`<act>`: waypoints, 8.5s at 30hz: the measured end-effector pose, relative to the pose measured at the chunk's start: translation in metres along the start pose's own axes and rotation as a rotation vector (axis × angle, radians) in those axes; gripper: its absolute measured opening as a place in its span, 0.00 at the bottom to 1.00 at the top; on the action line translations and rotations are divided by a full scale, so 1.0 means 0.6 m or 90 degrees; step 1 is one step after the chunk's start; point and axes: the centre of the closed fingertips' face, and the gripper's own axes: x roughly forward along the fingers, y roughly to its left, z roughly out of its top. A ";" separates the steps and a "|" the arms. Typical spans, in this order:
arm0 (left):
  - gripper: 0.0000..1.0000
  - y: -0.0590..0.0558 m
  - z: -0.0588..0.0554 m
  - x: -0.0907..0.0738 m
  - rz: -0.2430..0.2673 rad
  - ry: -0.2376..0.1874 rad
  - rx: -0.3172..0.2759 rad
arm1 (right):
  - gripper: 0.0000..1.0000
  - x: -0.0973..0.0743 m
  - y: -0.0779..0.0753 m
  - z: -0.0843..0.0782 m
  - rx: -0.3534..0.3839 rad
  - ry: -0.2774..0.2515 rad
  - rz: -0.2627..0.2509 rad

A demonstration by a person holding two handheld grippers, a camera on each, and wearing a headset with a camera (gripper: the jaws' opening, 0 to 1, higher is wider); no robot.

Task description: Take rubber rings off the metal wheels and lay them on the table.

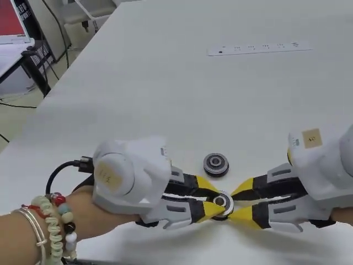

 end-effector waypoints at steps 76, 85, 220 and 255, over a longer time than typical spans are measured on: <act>0.14 -0.007 0.016 -0.008 -0.037 0.003 -0.005 | 0.00 -0.014 -0.007 0.031 0.268 -0.099 0.006; 0.46 -0.020 0.026 -0.045 -0.071 -0.004 -0.009 | 0.00 -0.018 -0.012 0.036 0.263 -0.097 0.001; 0.09 0.136 0.023 0.006 0.073 -0.035 -0.081 | 0.23 0.002 -0.118 0.030 0.129 -0.037 -0.082; 0.07 0.128 0.010 0.017 0.071 -0.021 -0.058 | 0.00 0.006 -0.119 0.017 -0.009 0.013 -0.097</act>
